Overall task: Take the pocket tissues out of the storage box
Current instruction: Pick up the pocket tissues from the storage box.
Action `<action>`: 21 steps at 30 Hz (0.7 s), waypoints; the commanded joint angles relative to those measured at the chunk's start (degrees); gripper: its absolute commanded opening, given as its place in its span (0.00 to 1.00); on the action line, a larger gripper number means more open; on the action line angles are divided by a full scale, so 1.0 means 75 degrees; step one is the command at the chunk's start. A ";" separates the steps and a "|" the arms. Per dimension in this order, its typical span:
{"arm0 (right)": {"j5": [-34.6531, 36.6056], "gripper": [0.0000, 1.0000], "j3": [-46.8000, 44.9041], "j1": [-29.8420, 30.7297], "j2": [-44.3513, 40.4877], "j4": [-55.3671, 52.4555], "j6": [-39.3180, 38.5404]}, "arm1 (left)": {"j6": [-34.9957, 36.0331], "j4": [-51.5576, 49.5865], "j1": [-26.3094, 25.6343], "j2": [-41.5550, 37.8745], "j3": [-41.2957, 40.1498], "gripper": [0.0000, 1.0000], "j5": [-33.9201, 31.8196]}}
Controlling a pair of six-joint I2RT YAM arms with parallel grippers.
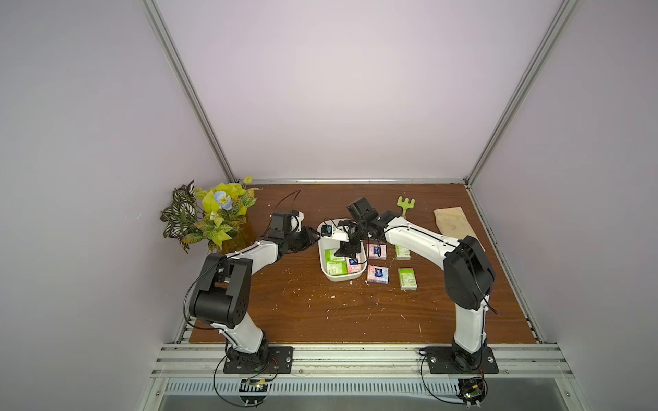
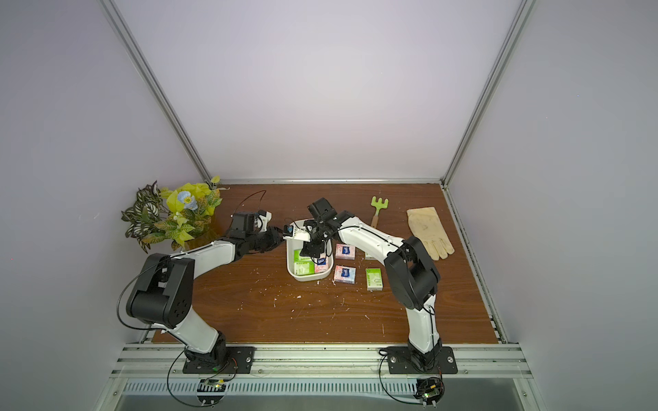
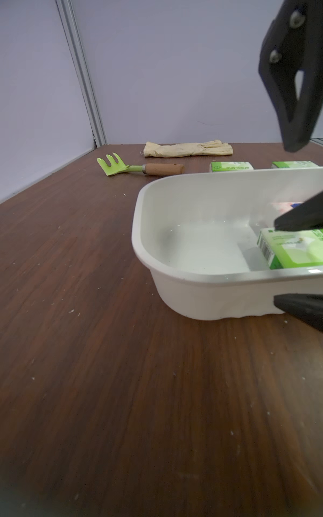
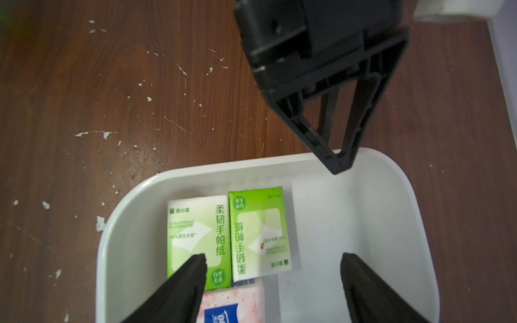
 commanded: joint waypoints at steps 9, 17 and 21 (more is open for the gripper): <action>0.0680 0.73 0.0920 0.0190 0.0789 -0.0909 -0.0699 | 0.0261 -0.0142 0.0053 0.0402 0.0363 0.21 0.0163; 0.0889 0.69 0.1402 0.0193 0.1321 -0.1507 -0.1081 | 0.0339 -0.0221 0.0053 0.0473 0.0387 0.18 0.0075; 0.0966 0.70 0.1534 0.0209 0.1509 -0.1627 -0.1174 | 0.0329 -0.0227 0.0053 0.0457 0.0409 0.14 0.0092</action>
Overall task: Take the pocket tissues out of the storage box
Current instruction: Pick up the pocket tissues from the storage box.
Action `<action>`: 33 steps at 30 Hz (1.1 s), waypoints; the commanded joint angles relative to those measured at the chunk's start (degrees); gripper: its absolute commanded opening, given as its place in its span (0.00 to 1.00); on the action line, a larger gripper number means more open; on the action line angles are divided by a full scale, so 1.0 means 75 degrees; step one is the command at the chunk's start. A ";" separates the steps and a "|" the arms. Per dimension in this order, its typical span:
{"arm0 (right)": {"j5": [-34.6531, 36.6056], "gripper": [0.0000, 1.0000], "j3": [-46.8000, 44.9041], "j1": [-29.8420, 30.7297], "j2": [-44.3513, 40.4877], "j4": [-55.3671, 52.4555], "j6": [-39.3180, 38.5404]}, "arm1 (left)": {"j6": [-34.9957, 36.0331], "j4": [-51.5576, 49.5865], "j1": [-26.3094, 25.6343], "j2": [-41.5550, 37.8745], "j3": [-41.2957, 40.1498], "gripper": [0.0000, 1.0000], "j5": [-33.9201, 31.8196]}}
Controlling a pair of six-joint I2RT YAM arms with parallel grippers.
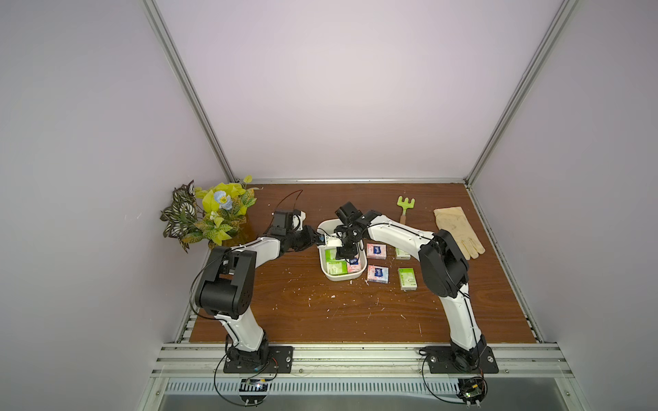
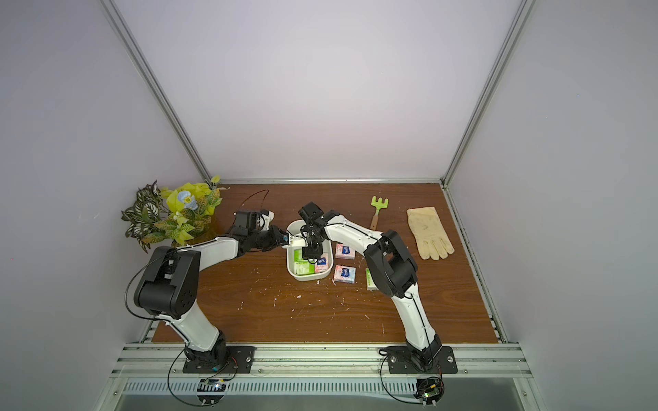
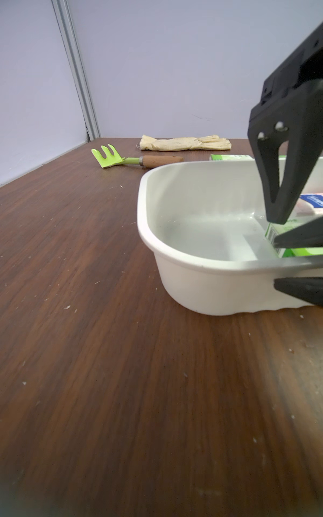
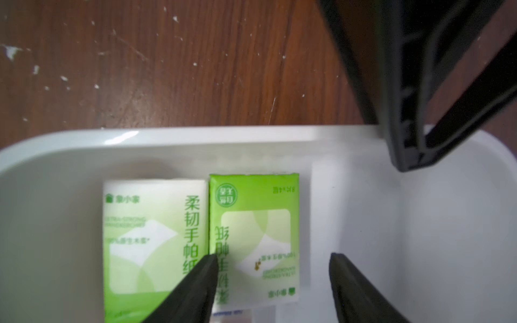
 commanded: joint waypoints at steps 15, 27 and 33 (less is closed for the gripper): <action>-0.0173 0.72 0.0391 0.0137 0.0160 -0.0633 -0.0553 | 0.0163 -0.0172 0.0042 -0.0058 0.0160 0.04 0.0025; -0.0255 0.74 0.0000 0.0236 -0.0068 -0.0491 -0.0588 | 0.0140 -0.0253 0.0042 -0.0314 0.0159 0.00 0.0019; -0.0222 0.75 -0.0269 0.0282 -0.0204 -0.0480 -0.0659 | 0.0127 -0.0289 0.0042 -0.0423 0.0156 0.00 -0.0044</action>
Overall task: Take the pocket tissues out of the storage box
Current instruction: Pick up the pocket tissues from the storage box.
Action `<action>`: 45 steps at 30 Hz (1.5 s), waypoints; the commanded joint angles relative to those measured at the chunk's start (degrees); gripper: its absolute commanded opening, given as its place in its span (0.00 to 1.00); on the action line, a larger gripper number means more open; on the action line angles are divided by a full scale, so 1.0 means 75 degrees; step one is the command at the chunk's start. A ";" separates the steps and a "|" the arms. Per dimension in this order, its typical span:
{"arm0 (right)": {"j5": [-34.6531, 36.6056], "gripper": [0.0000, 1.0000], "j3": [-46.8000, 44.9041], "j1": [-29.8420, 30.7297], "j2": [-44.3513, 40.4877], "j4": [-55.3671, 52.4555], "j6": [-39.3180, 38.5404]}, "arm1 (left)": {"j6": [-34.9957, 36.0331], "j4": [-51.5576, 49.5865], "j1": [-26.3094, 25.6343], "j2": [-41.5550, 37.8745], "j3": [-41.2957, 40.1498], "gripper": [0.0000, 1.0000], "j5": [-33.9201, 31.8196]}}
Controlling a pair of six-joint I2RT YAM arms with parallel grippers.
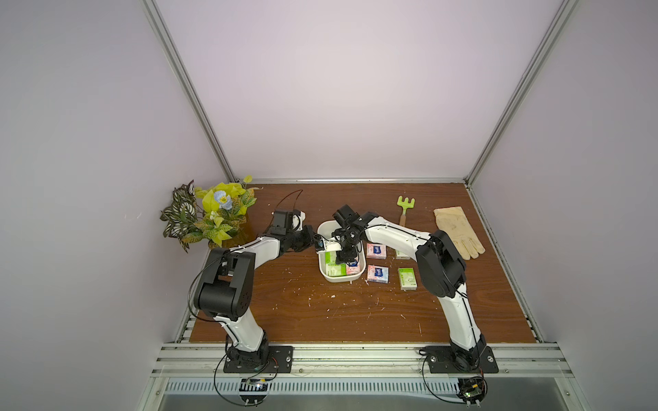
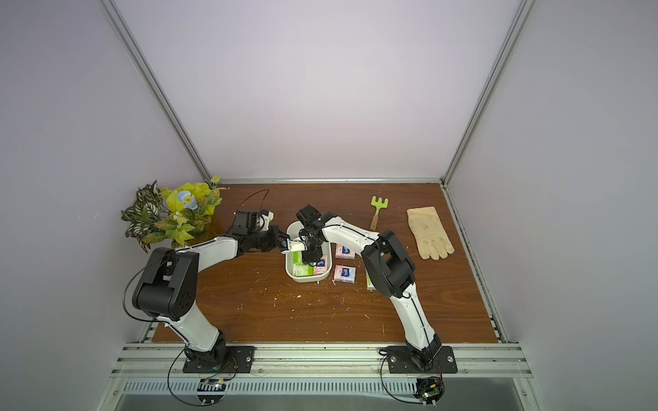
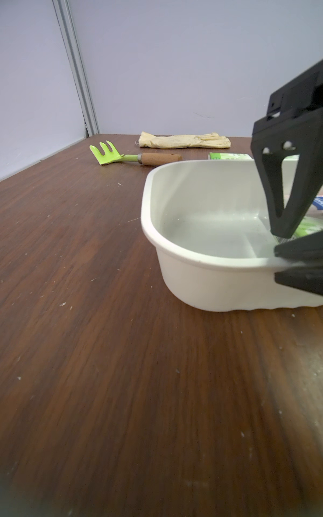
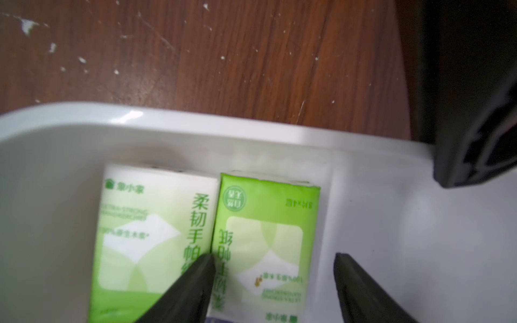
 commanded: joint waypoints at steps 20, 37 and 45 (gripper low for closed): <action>-0.0330 0.74 0.0179 0.0189 0.0400 -0.0284 0.0049 | 0.0087 -0.0012 0.0030 -0.0352 0.0108 0.00 0.0053; -0.0368 0.56 -0.0137 0.0189 -0.0463 0.0294 0.0514 | 0.0087 -0.0065 0.0036 -0.0404 0.0078 0.00 -0.0036; -0.0132 0.55 -0.0500 0.0177 -0.1312 0.0418 0.0839 | 0.0154 -0.0158 0.0042 -0.0410 0.0090 0.05 -0.0062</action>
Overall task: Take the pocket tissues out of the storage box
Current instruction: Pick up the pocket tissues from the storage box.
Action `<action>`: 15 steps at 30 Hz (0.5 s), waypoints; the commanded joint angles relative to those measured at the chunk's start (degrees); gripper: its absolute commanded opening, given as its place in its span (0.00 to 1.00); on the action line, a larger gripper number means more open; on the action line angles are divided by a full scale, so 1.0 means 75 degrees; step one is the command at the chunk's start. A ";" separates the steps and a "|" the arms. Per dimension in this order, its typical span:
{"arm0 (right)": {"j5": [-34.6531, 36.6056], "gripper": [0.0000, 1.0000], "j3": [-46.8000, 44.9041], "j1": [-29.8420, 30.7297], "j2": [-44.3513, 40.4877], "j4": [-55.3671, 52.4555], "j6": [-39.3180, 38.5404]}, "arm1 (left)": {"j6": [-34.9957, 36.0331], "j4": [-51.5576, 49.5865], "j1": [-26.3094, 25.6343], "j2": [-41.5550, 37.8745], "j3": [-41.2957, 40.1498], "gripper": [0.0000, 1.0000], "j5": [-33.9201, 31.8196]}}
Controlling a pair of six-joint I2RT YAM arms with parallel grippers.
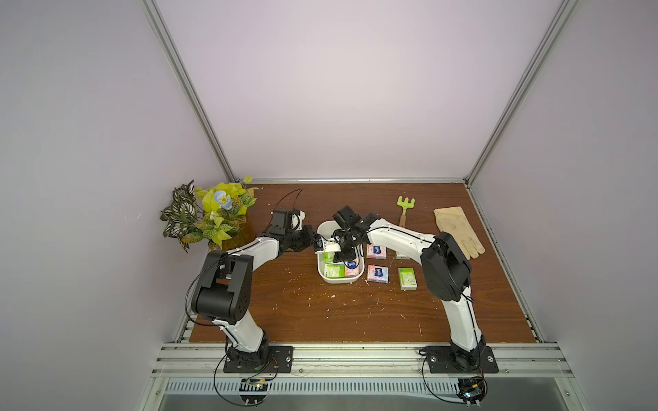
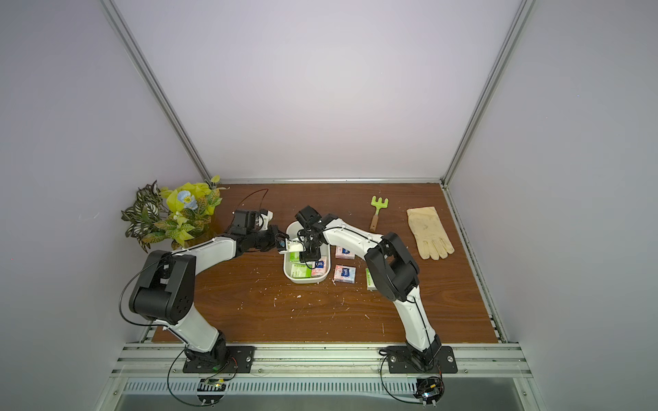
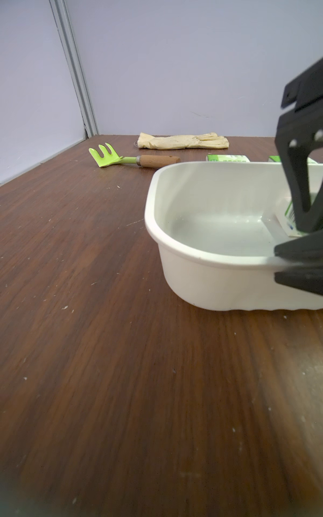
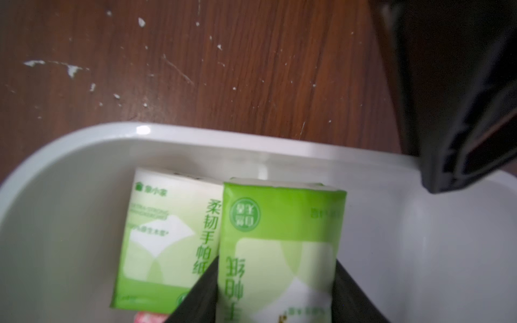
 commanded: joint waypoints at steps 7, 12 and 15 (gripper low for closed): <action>0.0312 0.55 -0.0590 -0.0232 -0.1720 0.0141 0.1141 | 0.0231 -0.0108 0.0042 -0.0265 0.0090 0.26 -0.0081; 0.0346 0.56 -0.1262 -0.0687 -0.2858 0.0478 0.2385 | 0.0314 -0.0296 0.0053 -0.0440 0.0157 0.34 -0.0213; 0.0471 0.56 -0.1926 -0.1068 -0.3675 0.0904 0.3515 | 0.0322 -0.0344 0.0065 -0.0576 0.0180 0.39 -0.0270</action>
